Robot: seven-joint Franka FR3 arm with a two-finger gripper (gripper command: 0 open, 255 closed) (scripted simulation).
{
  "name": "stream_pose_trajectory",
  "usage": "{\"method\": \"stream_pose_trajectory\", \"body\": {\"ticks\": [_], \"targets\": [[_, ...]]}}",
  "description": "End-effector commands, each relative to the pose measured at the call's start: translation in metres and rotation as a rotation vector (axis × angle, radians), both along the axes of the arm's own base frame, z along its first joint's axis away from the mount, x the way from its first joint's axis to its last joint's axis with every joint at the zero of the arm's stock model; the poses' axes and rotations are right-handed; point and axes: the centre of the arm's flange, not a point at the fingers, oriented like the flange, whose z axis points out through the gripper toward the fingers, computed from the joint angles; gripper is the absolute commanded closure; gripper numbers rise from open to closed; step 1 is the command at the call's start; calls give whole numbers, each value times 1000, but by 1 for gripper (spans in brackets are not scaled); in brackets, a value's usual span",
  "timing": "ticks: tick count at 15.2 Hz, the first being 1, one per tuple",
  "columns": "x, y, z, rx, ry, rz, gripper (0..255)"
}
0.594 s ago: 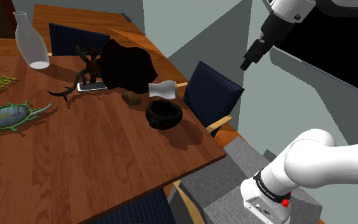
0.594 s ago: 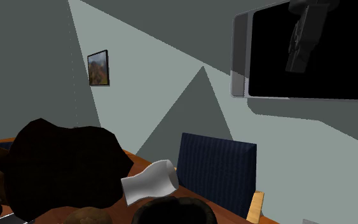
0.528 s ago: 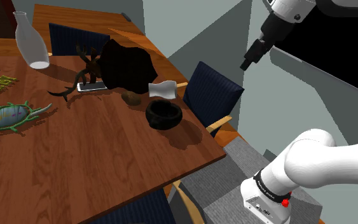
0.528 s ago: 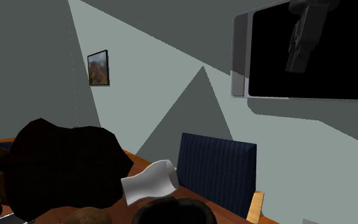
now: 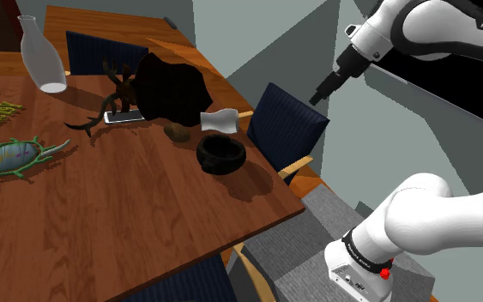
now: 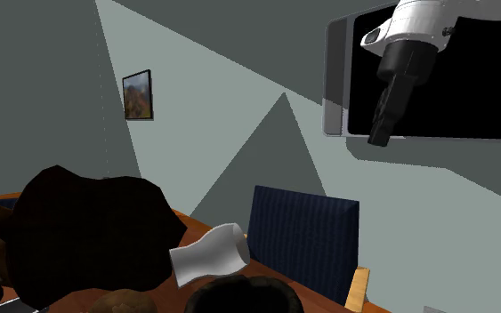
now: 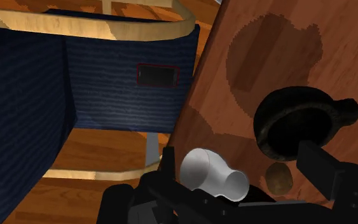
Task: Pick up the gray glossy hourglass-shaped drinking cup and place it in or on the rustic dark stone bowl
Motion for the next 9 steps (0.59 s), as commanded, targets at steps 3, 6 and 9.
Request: {"method": "stream_pose_trajectory", "body": {"ticks": [3,6,9], "targets": [[26,-35,-43,106,-60,39,0],[47,-56,-77,185,-100,69,0],[69,-74,-113,265,-141,99,0]]}}
